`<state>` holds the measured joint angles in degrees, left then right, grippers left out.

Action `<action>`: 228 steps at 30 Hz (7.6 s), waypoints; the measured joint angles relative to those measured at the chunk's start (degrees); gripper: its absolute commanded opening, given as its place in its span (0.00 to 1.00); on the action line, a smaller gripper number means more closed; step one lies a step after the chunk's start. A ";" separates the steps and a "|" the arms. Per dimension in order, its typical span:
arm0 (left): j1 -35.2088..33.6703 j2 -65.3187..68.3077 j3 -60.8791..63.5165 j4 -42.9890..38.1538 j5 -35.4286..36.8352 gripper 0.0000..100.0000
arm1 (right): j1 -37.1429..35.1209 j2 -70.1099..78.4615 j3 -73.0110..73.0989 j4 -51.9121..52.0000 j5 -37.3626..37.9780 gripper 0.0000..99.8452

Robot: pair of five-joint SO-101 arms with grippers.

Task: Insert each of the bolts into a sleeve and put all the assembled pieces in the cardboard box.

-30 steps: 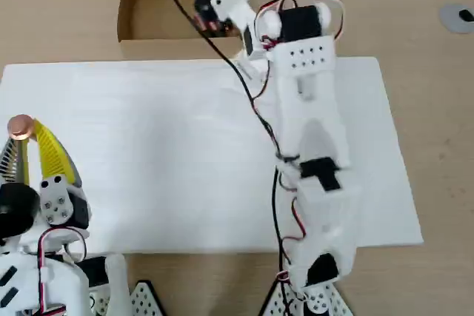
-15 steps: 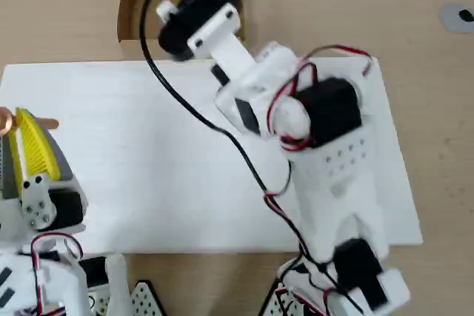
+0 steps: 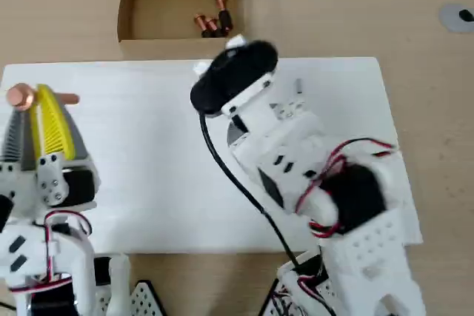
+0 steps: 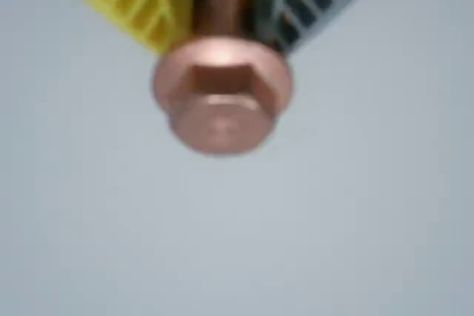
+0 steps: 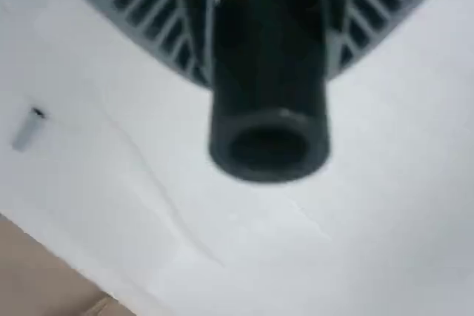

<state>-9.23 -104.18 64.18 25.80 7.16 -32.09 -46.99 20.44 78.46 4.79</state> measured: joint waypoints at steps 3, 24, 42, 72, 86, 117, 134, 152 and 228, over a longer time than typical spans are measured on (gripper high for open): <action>1.14 0.09 2.02 -1.85 0.18 0.01 | 0.00 -4.66 15.74 -15.82 -0.35 0.01; 18.55 0.09 7.74 -2.55 8.53 0.01 | -17.41 -12.04 59.87 -91.60 -0.44 0.01; 19.60 0.09 1.05 8.35 0.53 0.03 | -18.99 -12.22 64.53 -97.14 -0.62 0.01; 25.32 9.93 -8.53 13.89 -10.99 0.02 | -18.73 -12.22 68.84 -104.70 -0.62 0.01; 27.78 9.85 -8.53 17.32 -10.99 0.02 | -14.77 -12.40 69.36 -104.79 -5.89 0.01; 27.78 9.93 -5.45 10.81 -13.45 0.01 | -14.33 -12.40 69.36 -104.79 -6.24 0.01; 27.87 10.02 -2.90 10.64 -11.34 0.01 | -14.33 -12.66 72.35 -104.97 -8.62 0.01; 29.54 9.76 -0.18 10.55 -10.90 0.01 | -14.33 -12.57 72.44 -104.97 -8.97 0.01; 27.87 9.58 4.31 7.82 -6.33 0.01 | -14.24 -12.57 74.81 -104.88 -10.46 0.01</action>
<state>18.64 -94.59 68.48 33.63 0.84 -46.33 -59.56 95.25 -26.42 -5.67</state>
